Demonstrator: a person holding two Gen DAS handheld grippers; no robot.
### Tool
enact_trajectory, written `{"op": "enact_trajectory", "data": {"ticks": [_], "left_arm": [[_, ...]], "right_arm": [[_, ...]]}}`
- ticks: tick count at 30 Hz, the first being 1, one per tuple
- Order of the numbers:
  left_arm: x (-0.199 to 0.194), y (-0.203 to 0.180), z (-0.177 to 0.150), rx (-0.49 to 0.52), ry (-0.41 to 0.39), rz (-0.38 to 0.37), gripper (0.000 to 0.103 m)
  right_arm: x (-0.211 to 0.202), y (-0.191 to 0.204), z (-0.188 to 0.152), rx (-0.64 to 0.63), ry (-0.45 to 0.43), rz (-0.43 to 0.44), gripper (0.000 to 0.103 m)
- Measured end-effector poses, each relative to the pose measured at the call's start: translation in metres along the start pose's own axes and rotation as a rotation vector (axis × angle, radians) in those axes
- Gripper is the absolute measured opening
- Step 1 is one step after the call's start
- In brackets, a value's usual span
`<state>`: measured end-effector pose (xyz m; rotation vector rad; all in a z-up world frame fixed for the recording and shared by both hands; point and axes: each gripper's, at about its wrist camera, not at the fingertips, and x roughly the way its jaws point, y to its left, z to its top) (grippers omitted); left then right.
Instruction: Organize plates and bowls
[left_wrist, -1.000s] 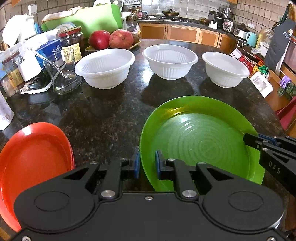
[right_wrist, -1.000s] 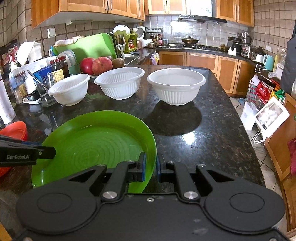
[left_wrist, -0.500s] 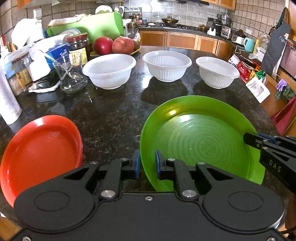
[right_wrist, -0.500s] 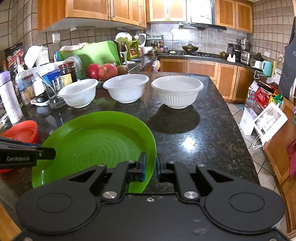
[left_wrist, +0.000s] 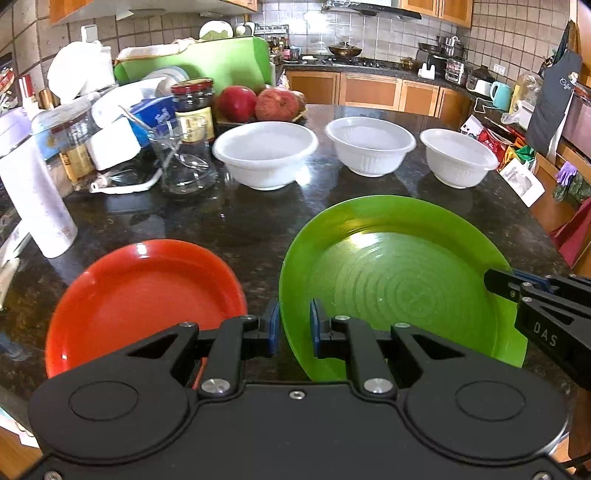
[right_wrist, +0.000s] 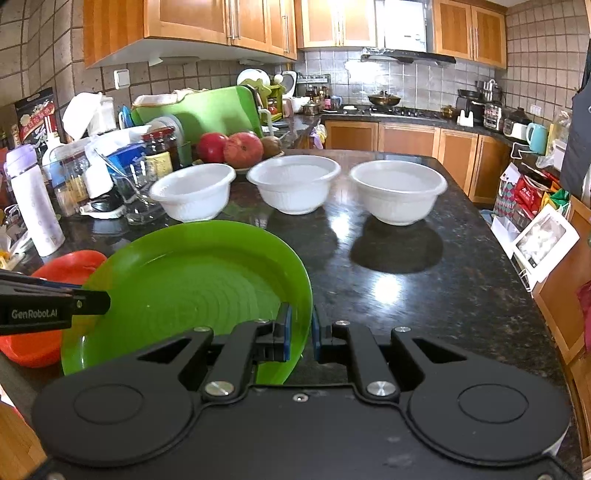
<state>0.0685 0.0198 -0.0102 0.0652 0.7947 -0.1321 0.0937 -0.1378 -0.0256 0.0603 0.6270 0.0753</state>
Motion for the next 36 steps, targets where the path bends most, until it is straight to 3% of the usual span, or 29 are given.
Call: {"op": "enact_trajectory", "data": {"ticks": [19, 36], "left_arm": [[-0.02, 0.098, -0.012, -0.068, -0.02, 0.083, 0.021], [-0.017, 0.158, -0.025, -0.063, 0.0, 0.071, 0.022]], "right_arm": [[0.008, 0.102, 0.009, -0.07, 0.004, 0.099, 0.013], [0.02, 0.163, 0.0, -0.078, 0.038, 0.078, 0.013]]}}
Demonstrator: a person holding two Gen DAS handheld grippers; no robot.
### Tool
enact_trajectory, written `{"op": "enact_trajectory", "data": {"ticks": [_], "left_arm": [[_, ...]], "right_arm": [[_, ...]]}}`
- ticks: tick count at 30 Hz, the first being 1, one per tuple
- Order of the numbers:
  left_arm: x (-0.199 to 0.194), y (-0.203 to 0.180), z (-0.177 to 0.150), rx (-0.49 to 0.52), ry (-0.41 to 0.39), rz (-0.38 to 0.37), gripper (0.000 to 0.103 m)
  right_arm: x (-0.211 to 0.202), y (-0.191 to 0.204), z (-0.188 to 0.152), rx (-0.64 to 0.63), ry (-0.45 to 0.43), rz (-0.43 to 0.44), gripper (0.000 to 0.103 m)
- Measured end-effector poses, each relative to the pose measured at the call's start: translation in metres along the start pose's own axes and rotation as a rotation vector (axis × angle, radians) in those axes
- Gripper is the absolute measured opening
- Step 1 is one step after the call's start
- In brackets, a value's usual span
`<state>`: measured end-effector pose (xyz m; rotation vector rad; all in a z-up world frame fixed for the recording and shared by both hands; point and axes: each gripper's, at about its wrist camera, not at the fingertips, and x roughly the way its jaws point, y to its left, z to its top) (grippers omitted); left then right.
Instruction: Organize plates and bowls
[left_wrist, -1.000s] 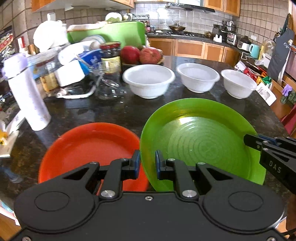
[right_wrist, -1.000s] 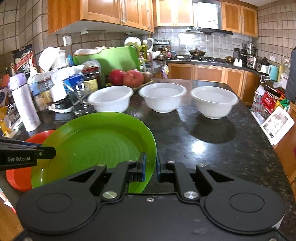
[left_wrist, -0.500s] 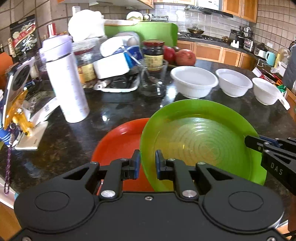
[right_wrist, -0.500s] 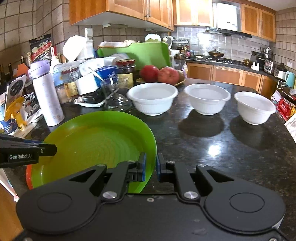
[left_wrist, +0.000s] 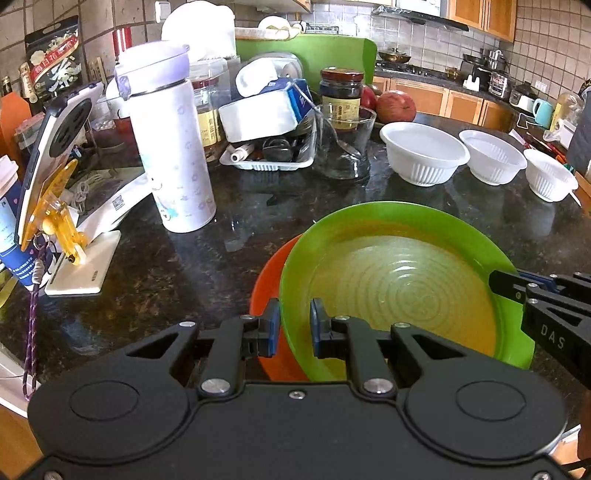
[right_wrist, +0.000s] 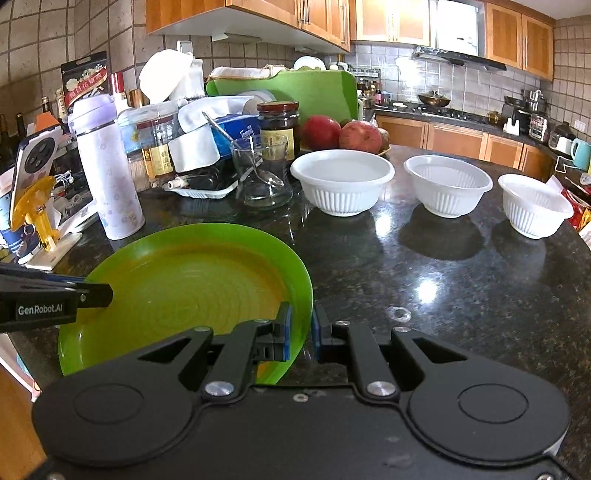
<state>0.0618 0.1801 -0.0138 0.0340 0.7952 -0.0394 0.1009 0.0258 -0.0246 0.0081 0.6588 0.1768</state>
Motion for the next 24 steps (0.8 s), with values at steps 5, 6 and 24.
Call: {"op": "enact_trajectory", "data": {"ticks": [5, 6, 24], "left_arm": [[0.003, 0.01, 0.0, 0.004, 0.002, -0.014, 0.022], [0.003, 0.012, 0.0, 0.006, 0.001, -0.015, 0.022], [0.008, 0.027, 0.003, 0.005, -0.047, -0.075, 0.053]], "right_arm": [[0.003, 0.009, 0.001, 0.001, 0.006, -0.013, 0.013], [0.004, 0.01, 0.001, 0.001, 0.008, -0.015, 0.013], [0.006, 0.02, 0.002, 0.016, -0.029, -0.063, 0.041]]}}
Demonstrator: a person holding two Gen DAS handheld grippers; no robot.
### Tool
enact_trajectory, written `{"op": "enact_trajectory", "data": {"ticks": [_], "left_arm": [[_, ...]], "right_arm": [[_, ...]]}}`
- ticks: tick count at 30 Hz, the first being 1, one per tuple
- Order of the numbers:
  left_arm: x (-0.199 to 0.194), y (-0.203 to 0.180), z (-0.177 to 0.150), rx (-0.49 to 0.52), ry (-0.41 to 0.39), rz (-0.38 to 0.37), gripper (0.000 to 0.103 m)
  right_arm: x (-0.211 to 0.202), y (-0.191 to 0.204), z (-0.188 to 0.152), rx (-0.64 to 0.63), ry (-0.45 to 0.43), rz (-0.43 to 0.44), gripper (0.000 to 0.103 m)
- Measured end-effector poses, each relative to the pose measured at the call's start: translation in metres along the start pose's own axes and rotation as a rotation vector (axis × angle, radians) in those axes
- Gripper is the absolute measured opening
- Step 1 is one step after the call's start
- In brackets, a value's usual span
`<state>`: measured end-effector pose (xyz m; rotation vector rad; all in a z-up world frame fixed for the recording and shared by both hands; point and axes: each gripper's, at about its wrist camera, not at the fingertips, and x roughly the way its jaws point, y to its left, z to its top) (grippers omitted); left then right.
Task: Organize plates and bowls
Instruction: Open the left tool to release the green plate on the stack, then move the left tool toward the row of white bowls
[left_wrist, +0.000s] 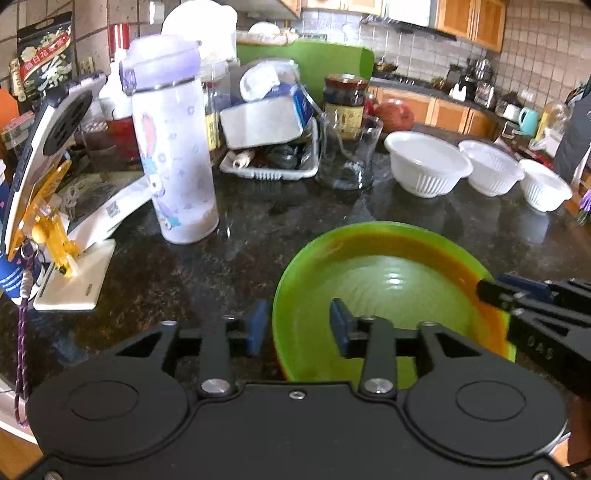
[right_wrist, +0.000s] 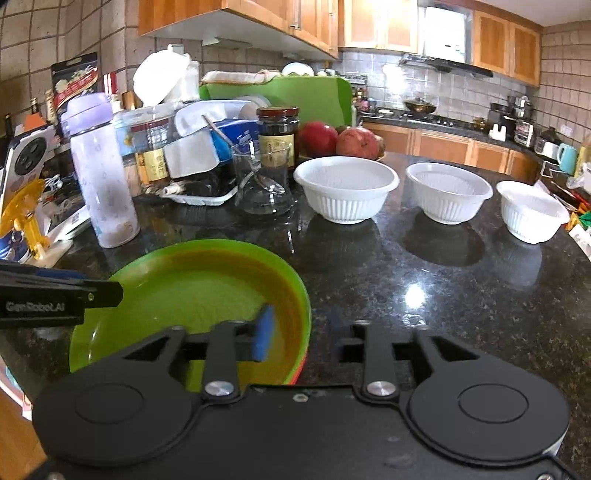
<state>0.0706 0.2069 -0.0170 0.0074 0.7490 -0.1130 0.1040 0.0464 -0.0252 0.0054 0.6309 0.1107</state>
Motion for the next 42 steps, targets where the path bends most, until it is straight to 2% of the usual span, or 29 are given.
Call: {"op": "enact_trajectory", "data": {"ticks": [1, 3, 7, 10, 13, 14, 16, 19, 22, 26, 32, 37, 40, 42], "left_arm": [[-0.002, -0.001, 0.0, 0.005, -0.013, 0.001, 0.057], [-0.005, -0.003, 0.001, 0.022, -0.041, 0.006, 0.059], [-0.006, -0.01, 0.004, 0.048, -0.062, 0.001, 0.065], [-0.003, -0.014, 0.008, 0.054, -0.052, -0.018, 0.065], [-0.002, -0.022, 0.011, 0.065, -0.051, 0.01, 0.079], [-0.003, -0.027, 0.011, 0.075, -0.067, 0.03, 0.08], [-0.007, -0.037, 0.011, 0.099, -0.095, 0.047, 0.081], [-0.01, -0.053, 0.012, 0.134, -0.115, 0.033, 0.085], [-0.01, -0.07, 0.014, 0.154, -0.124, 0.03, 0.085], [-0.007, -0.097, 0.02, 0.154, -0.126, 0.04, 0.085], [0.005, -0.143, 0.031, 0.127, -0.109, 0.048, 0.085], [0.023, -0.184, 0.037, 0.078, -0.077, 0.042, 0.085], [0.033, -0.204, 0.039, 0.047, -0.038, 0.014, 0.085], [0.038, -0.215, 0.039, 0.032, -0.025, 0.005, 0.085]], "right_arm": [[-0.001, -0.001, 0.0, 0.008, -0.006, -0.008, 0.042], [-0.001, -0.004, 0.0, 0.018, -0.011, -0.02, 0.047], [-0.003, -0.009, -0.001, 0.025, -0.03, -0.061, 0.062], [-0.005, -0.014, -0.003, 0.028, -0.041, -0.093, 0.076], [-0.006, -0.023, -0.004, 0.034, -0.052, -0.13, 0.083], [-0.006, -0.027, -0.005, 0.035, -0.049, -0.141, 0.084], [-0.005, -0.038, -0.005, 0.05, -0.03, -0.161, 0.085], [-0.002, -0.061, -0.004, 0.121, -0.003, -0.172, 0.085], [-0.001, -0.089, -0.005, 0.184, 0.006, -0.191, 0.085], [-0.003, -0.122, -0.007, 0.2, 0.007, -0.226, 0.085], [-0.005, -0.179, -0.011, 0.198, 0.003, -0.227, 0.087], [-0.006, -0.221, -0.013, 0.149, -0.043, -0.21, 0.087], [-0.013, -0.251, -0.018, 0.276, -0.087, -0.16, 0.087], [-0.013, -0.269, -0.018, 0.352, -0.068, -0.119, 0.087]]}}
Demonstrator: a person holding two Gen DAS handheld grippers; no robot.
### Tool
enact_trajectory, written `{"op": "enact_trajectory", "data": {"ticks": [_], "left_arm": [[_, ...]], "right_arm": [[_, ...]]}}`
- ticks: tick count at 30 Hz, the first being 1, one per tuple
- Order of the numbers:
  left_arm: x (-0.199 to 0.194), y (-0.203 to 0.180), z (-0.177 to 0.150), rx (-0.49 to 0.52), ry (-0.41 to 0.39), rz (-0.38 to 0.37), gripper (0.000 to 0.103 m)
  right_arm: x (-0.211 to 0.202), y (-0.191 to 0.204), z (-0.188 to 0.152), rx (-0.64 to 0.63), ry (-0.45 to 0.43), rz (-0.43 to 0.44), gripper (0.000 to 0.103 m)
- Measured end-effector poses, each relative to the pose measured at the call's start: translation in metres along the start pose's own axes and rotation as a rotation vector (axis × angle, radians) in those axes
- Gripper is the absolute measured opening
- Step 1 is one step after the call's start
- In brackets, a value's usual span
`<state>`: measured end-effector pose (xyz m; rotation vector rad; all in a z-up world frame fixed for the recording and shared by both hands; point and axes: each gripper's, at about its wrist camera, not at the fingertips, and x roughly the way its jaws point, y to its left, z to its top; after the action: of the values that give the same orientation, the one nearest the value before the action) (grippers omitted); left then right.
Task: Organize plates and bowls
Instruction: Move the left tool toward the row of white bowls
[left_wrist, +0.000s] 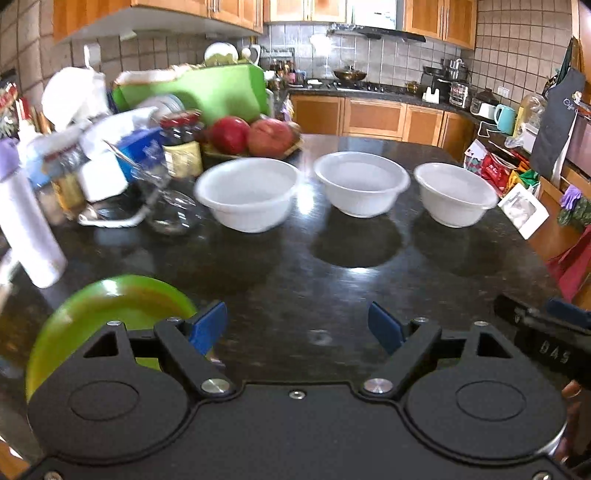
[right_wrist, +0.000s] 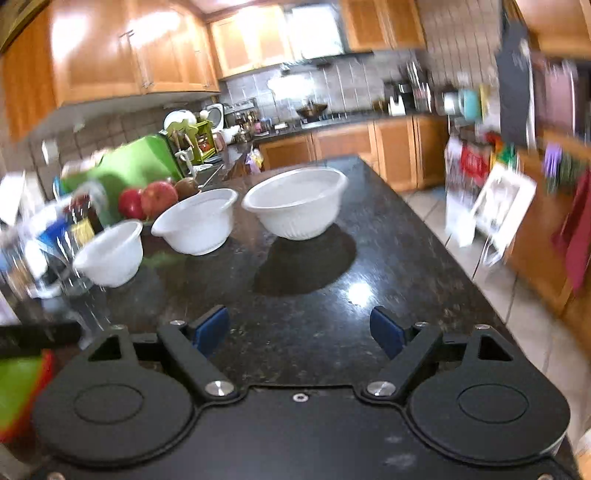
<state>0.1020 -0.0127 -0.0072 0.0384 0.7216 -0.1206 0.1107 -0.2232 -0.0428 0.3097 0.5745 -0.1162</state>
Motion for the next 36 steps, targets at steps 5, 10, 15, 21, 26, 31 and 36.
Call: {"op": "enact_trajectory", "data": {"ticks": [5, 10, 15, 21, 26, 31, 36], "left_arm": [[0.004, -0.028, -0.005, -0.016, -0.044, 0.072, 0.085], [0.01, -0.048, -0.002, -0.028, -0.014, 0.062, 0.085], [0.019, -0.061, 0.012, -0.043, 0.059, 0.01, 0.084], [0.026, -0.069, 0.032, -0.049, 0.125, -0.11, 0.084], [0.028, -0.077, 0.042, -0.045, 0.133, -0.072, 0.084], [0.034, -0.081, 0.054, -0.044, 0.143, -0.04, 0.084], [0.041, -0.083, 0.068, -0.037, 0.12, 0.006, 0.083]], "right_arm": [[0.008, -0.02, 0.012, -0.102, 0.006, -0.002, 0.088], [0.022, -0.03, 0.025, -0.32, 0.043, 0.018, 0.095], [0.029, -0.046, 0.037, -0.346, 0.067, 0.028, 0.102], [0.045, -0.053, 0.053, -0.363, 0.106, -0.004, 0.102], [0.046, -0.055, 0.064, -0.361, 0.097, 0.008, 0.101], [0.038, -0.051, 0.084, -0.412, 0.038, 0.05, 0.097], [0.029, -0.047, 0.113, -0.42, -0.035, 0.114, 0.094]]}}
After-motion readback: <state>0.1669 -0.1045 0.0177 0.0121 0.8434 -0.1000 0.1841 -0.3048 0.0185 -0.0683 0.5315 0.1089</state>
